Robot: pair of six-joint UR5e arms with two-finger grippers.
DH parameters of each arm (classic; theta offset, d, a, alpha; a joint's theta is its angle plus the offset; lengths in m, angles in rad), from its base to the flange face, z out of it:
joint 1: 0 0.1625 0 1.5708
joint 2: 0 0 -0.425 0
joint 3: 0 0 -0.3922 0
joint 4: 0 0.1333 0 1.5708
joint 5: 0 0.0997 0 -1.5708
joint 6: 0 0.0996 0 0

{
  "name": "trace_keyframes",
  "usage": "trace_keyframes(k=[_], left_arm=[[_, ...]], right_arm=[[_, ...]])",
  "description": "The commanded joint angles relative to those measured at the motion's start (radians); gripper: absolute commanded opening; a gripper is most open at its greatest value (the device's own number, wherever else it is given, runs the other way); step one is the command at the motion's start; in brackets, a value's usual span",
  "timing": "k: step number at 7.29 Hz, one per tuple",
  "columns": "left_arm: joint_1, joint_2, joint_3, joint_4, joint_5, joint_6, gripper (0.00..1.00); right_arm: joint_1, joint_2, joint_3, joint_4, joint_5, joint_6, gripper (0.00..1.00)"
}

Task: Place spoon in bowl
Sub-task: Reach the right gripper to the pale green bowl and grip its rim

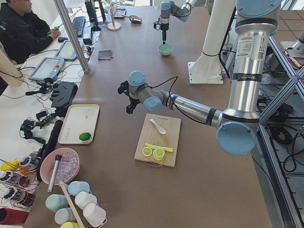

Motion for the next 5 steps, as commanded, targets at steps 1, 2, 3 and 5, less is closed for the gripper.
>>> trace_keyframes(k=[1,2,3,5], left_arm=[[-0.001,-0.002,0.002,0.003,-0.001,0.000,0.98],[-0.001,-0.002,0.003,0.004,-0.001,0.000,0.98],[0.001,-0.002,0.002,0.004,-0.001,0.000,0.98],[-0.001,-0.002,0.006,0.004,-0.001,0.000,0.98]], right_arm=[[-0.031,0.003,-0.024,0.003,-0.016,-0.006,0.26],[-0.035,0.006,-0.035,0.004,-0.014,-0.011,0.00],[-0.034,0.008,-0.027,0.014,-0.016,0.001,0.00],[-0.003,0.009,-0.018,0.069,0.000,0.001,0.00]])
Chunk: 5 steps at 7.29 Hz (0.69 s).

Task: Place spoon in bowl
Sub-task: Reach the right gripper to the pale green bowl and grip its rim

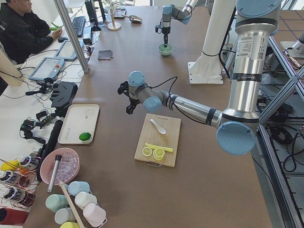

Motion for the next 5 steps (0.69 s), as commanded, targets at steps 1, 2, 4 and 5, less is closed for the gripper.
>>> trace_keyframes(k=[1,2,4,5], left_arm=[[0.000,0.000,0.002,0.000,0.000,0.000,0.98],[0.001,0.000,0.005,0.000,0.002,0.000,0.98],[0.000,0.002,0.014,0.000,0.003,0.002,0.98],[0.001,0.002,0.019,-0.003,0.002,0.003,0.98]], right_arm=[[0.035,0.014,0.019,0.031,0.013,0.017,0.00],[0.056,0.047,0.030,0.030,0.028,0.063,0.00],[0.056,0.167,0.006,-0.004,0.031,0.132,0.00],[0.052,0.258,-0.025,-0.095,0.027,0.136,0.00]])
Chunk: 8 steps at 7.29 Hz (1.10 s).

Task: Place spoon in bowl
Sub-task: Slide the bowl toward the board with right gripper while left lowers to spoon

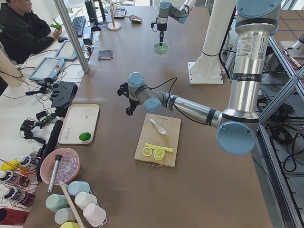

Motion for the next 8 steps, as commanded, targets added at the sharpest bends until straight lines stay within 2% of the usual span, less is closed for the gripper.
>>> trace_keyframes(k=[1,4,6,8], left_arm=[[0.001,0.006,-0.003,-0.010,-0.001,0.014,0.98],[0.102,0.058,0.003,-0.136,0.010,0.006,0.98],[0.145,0.149,0.006,-0.255,0.052,0.014,0.97],[0.179,0.174,0.017,-0.266,0.089,0.015,0.97]], right_arm=[[-0.012,0.192,-0.059,-0.162,-0.005,0.045,0.00],[-0.034,0.369,-0.220,-0.185,-0.052,0.103,0.00],[-0.034,0.445,-0.297,-0.183,-0.077,0.125,0.00],[-0.034,0.519,-0.401,-0.172,-0.101,0.144,0.00]])
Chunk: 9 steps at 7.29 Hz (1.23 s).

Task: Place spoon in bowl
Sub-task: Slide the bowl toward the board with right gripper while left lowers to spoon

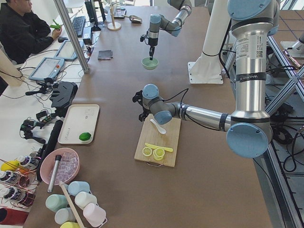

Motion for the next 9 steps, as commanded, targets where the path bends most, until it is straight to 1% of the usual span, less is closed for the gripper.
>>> trace_keyframes(k=[1,2,3,6,7,8,9], left_arm=[[0.020,0.021,0.014,-0.024,0.022,0.002,0.97],[0.020,0.028,0.015,-0.029,0.023,0.002,0.97],[0.020,0.030,0.015,-0.029,0.023,0.002,0.97],[0.020,0.030,0.018,-0.027,0.023,0.002,0.97],[0.027,0.032,0.021,-0.027,0.022,0.002,0.97],[0.034,0.032,0.021,-0.027,0.023,0.002,0.97],[0.034,0.032,0.023,-0.027,0.023,0.000,0.97]], right_arm=[[0.000,0.058,-0.084,0.007,-0.019,0.019,0.00],[-0.009,0.054,-0.092,0.007,-0.019,0.027,0.00],[-0.018,0.063,-0.121,0.009,-0.036,0.029,0.00],[-0.032,0.055,-0.130,0.009,-0.036,0.027,0.00],[-0.032,0.057,-0.130,0.009,-0.036,0.030,0.42],[-0.032,0.059,-0.130,0.010,-0.036,0.030,0.98],[-0.026,0.065,-0.116,0.010,-0.031,0.035,0.99]])
